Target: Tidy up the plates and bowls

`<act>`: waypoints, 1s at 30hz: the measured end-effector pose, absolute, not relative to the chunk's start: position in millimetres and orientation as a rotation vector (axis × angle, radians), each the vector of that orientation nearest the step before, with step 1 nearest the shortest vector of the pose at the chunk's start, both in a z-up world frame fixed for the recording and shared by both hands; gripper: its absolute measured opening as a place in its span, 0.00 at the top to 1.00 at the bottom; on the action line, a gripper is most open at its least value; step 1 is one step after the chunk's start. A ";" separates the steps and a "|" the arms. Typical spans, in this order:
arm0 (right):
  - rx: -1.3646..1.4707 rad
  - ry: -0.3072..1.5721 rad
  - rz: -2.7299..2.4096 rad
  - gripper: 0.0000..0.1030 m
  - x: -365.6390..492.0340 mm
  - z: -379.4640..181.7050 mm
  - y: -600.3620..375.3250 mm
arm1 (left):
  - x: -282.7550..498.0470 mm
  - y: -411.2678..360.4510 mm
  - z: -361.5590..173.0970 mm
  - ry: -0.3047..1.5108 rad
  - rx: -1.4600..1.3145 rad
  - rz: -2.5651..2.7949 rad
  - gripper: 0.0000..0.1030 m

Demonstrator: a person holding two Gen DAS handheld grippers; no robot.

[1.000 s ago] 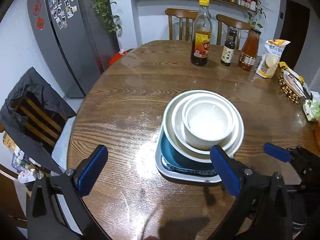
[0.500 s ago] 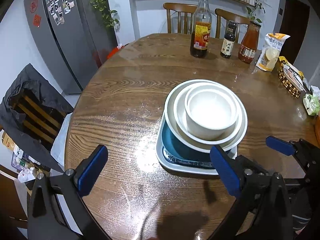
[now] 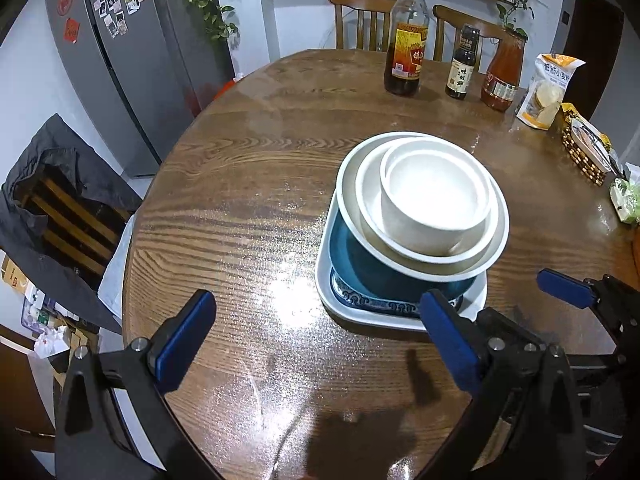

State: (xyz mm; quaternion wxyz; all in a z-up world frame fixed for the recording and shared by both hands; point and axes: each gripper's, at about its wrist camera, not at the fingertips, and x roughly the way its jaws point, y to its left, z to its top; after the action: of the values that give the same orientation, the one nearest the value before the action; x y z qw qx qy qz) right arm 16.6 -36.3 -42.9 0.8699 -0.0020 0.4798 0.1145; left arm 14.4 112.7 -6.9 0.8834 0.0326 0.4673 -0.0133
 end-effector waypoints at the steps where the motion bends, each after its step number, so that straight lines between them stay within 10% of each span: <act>1: -0.006 1.004 0.238 0.27 16.2 -43.3 -36.6 | 13.8 112.7 -7.4 0.975 0.067 -0.030 0.01; 30: -0.017 1.035 0.222 0.27 10.3 -54.1 -43.2 | 5.2 114.8 -17.4 1.012 0.058 -0.049 0.01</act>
State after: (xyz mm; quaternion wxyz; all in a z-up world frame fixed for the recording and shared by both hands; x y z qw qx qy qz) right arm 10.3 -43.2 -54.1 0.8631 -0.0081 0.4938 0.1061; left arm 5.2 114.8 -17.4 0.8741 0.0277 0.4845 -0.0235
